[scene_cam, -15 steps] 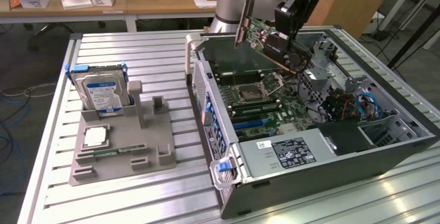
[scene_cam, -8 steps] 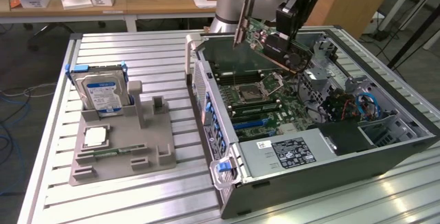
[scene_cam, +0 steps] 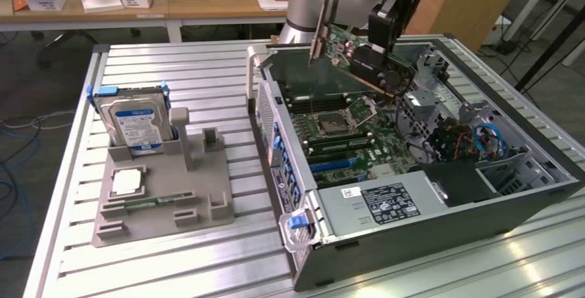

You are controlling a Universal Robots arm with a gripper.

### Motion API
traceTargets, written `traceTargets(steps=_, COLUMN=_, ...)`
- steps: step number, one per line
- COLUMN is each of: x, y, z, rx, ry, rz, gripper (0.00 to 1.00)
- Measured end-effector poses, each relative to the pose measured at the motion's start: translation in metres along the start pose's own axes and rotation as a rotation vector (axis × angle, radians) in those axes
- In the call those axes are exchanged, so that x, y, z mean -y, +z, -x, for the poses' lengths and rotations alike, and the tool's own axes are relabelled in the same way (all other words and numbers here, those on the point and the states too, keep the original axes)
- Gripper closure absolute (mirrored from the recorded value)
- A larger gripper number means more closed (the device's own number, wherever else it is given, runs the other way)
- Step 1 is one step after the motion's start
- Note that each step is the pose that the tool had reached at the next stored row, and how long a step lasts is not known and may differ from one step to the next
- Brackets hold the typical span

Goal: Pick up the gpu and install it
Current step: 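Insert the gpu into the slot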

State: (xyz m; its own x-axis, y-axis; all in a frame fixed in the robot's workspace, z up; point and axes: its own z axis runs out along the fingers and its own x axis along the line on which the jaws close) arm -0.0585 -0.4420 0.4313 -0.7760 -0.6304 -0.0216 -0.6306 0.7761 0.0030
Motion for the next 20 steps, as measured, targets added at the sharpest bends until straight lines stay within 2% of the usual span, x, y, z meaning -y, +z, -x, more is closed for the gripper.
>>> traceTargets(steps=20, x=0.0001, y=0.0001, z=0.0001, rx=-0.0003, ry=-0.105, rz=0.0023, gripper=0.74)
